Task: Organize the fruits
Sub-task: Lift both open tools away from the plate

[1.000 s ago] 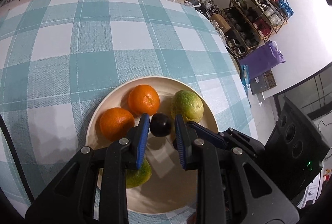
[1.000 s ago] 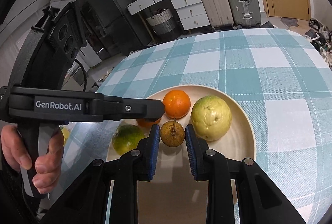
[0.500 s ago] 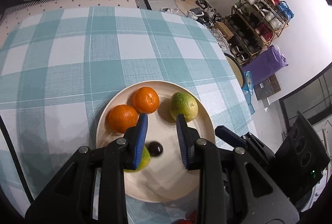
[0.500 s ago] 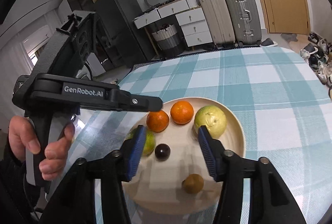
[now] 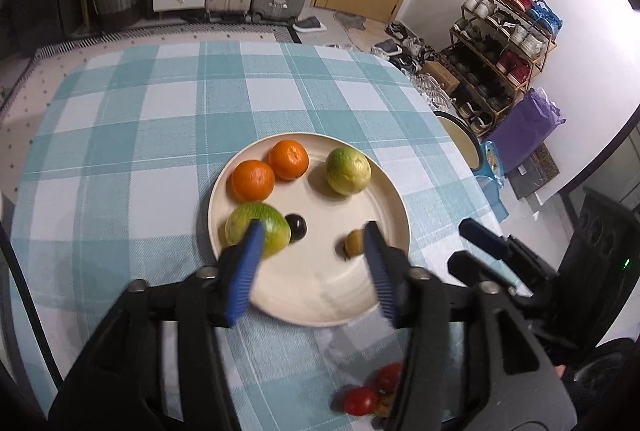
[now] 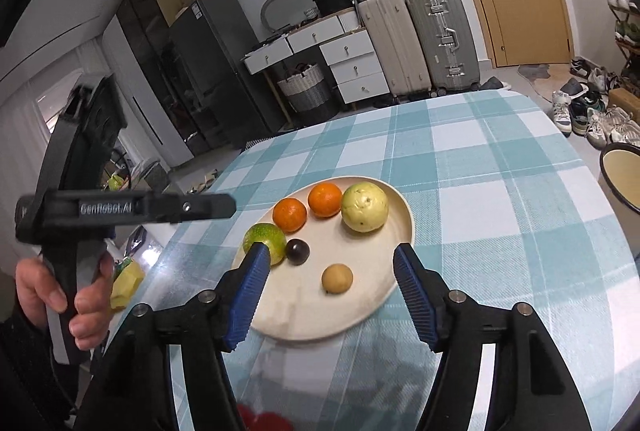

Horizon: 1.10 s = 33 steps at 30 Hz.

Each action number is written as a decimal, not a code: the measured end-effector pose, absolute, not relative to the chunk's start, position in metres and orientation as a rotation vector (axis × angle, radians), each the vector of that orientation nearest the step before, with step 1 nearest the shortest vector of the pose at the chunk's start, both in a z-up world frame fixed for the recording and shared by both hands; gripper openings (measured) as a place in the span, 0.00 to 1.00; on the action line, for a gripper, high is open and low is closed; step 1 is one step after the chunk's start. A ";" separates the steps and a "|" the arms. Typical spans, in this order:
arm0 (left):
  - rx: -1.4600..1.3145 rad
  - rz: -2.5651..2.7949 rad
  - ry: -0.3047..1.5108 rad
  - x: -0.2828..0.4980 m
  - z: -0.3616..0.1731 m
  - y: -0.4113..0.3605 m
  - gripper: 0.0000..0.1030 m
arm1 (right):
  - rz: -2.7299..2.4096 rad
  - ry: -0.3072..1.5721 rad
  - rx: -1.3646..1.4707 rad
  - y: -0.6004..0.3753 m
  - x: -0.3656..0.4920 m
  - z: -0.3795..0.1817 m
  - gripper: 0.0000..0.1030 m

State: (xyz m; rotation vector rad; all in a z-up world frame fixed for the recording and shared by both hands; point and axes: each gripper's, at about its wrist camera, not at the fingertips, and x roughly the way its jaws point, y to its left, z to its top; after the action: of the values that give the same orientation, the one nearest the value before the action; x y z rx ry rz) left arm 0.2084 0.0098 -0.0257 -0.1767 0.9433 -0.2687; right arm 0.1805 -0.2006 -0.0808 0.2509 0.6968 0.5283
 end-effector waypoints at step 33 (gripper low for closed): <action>-0.158 -0.100 0.866 0.093 -0.055 0.010 0.98 | 0.569 0.650 0.168 -0.192 0.092 -0.065 0.92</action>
State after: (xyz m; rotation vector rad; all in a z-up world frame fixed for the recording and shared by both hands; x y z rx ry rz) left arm 0.0934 0.0096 -0.0552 -0.1579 0.8664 -0.1000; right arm 0.0916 -0.1922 -0.0650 0.1683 0.6505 0.5694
